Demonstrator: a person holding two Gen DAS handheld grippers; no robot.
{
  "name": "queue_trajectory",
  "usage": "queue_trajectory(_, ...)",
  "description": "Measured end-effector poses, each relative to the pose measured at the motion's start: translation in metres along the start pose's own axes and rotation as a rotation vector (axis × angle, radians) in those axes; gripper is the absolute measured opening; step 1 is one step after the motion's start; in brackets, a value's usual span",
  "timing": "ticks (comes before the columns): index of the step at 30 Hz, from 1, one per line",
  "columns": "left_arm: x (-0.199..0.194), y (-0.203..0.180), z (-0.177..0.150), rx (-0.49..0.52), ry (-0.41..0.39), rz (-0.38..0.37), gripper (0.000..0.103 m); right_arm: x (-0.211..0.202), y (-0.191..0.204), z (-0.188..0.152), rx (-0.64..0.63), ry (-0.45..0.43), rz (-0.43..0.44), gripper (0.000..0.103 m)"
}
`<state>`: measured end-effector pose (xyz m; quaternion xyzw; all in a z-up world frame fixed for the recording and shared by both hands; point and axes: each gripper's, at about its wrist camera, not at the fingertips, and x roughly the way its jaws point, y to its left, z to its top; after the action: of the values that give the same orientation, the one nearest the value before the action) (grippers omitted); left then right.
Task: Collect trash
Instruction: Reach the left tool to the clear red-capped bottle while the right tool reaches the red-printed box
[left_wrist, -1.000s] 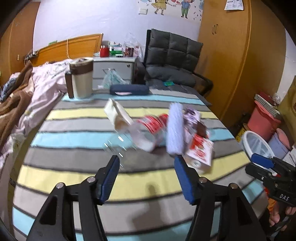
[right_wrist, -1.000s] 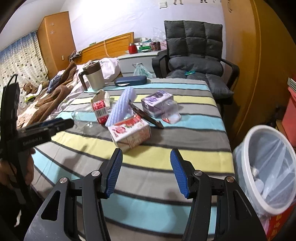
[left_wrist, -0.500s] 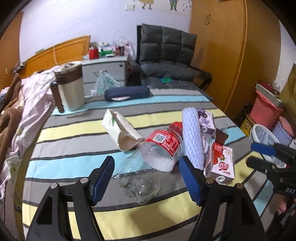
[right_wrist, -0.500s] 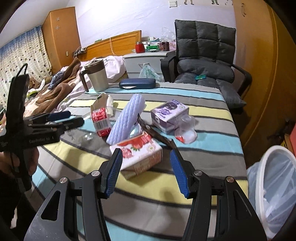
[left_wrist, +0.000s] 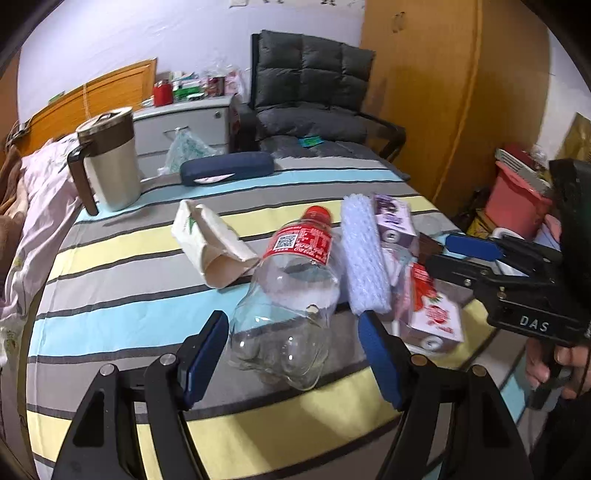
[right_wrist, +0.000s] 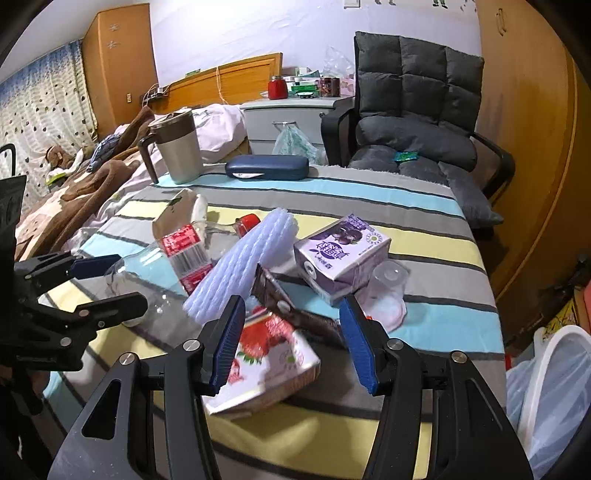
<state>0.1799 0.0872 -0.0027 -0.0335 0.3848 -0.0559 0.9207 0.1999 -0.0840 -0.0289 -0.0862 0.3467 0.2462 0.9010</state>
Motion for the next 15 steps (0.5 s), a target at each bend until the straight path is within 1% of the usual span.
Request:
queue_trajectory(1,0.003,0.001,0.001,-0.009,0.007,0.0,0.075,0.002,0.0,0.0,-0.005,0.004,-0.002,0.046)
queue_trajectory(3,0.009,0.002,0.002,-0.017,0.021,0.005,0.075,0.004,0.0,0.0,-0.009,0.011,0.001,0.035)
queue_trajectory(5,0.016,0.001,0.003,-0.02,0.037,0.033,0.075,0.005,0.0,0.0,-0.007,0.016,0.006,0.029)
queue_trajectory(8,0.021,-0.003,0.002,-0.022,0.051,0.061,0.074,0.002,-0.002,-0.002,-0.006,0.009,0.006,0.027)
queue_trajectory(11,0.023,-0.009,0.0,-0.004,0.05,0.089,0.065,-0.001,-0.005,0.0,0.006,-0.002,0.002,0.025)
queue_trajectory(15,0.02,-0.017,-0.001,0.019,0.039,0.105,0.065,-0.005,-0.008,0.0,0.023,-0.011,0.003,0.023)
